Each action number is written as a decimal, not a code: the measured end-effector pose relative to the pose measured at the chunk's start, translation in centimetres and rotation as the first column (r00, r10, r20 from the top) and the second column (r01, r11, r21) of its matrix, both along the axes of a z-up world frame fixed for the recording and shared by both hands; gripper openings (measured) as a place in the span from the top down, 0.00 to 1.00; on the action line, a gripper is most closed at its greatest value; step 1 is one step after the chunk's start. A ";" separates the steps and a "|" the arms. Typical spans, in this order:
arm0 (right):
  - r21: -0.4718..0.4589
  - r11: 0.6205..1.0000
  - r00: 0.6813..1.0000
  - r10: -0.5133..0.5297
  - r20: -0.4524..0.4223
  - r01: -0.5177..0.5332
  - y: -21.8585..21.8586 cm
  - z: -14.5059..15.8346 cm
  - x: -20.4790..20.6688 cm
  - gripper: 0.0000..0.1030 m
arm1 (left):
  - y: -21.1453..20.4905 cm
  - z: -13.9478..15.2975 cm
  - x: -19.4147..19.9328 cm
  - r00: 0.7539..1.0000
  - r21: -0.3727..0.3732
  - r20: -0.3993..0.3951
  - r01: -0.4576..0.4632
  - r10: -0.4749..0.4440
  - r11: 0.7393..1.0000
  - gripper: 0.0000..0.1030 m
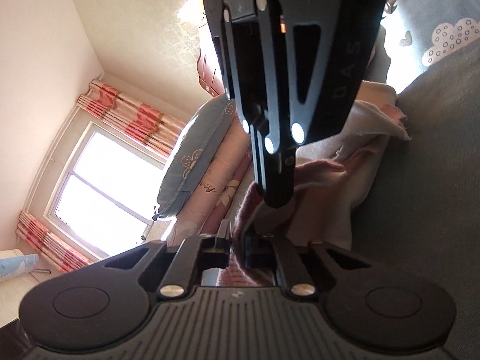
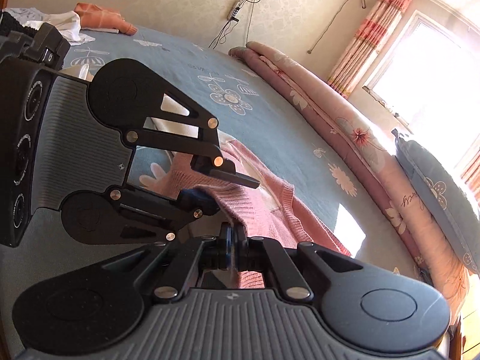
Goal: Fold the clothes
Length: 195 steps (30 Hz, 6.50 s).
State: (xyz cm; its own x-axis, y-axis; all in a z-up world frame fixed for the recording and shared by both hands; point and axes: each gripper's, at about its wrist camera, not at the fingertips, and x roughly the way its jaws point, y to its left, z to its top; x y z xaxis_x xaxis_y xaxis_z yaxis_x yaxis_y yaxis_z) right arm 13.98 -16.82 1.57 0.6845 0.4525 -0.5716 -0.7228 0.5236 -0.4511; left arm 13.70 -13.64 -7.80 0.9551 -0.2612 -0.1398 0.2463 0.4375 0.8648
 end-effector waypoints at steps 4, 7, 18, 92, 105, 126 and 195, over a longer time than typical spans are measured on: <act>0.014 0.999 0.997 -0.041 0.065 0.040 -0.9 -0.2 -1.8 0.83 | 0.3 1.5 0.6 0.998 -0.071 -0.063 -0.027 0.023 0.997 0.94; -0.013 0.991 0.980 -0.131 0.149 0.135 -1.7 -2.0 -3.0 0.45 | 0.6 2.6 1.3 0.994 -0.129 -0.104 -0.047 0.033 0.991 0.94; -0.010 0.943 0.905 -0.316 0.286 0.332 -1.3 -8.2 -3.0 0.43 | 1.8 4.3 2.6 0.990 -0.203 -0.139 -0.064 0.036 0.977 0.94; 0.362 0.370 0.444 -0.166 -0.880 0.855 -17.6 -11.2 -9.7 0.57 | 14.4 6.3 -5.5 0.548 -0.442 -0.836 -0.642 -0.027 0.626 0.52; 0.482 0.384 0.593 -0.254 -0.764 0.787 -19.7 -5.8 -11.5 0.89 | 17.2 5.9 -4.1 0.491 -0.494 -0.859 -0.718 -0.147 0.491 0.42; 0.273 0.398 0.469 -0.572 -0.673 0.876 -20.2 -5.0 -11.9 0.49 | 24.9 -3.3 10.2 0.494 -0.463 -0.784 -0.869 -0.375 -0.175 0.42; 0.235 0.836 0.844 -0.401 -0.357 0.496 4.8 -4.9 -6.5 0.76 | 20.5 3.1 -1.7 0.531 -0.523 -0.847 -0.828 -0.019 0.200 0.14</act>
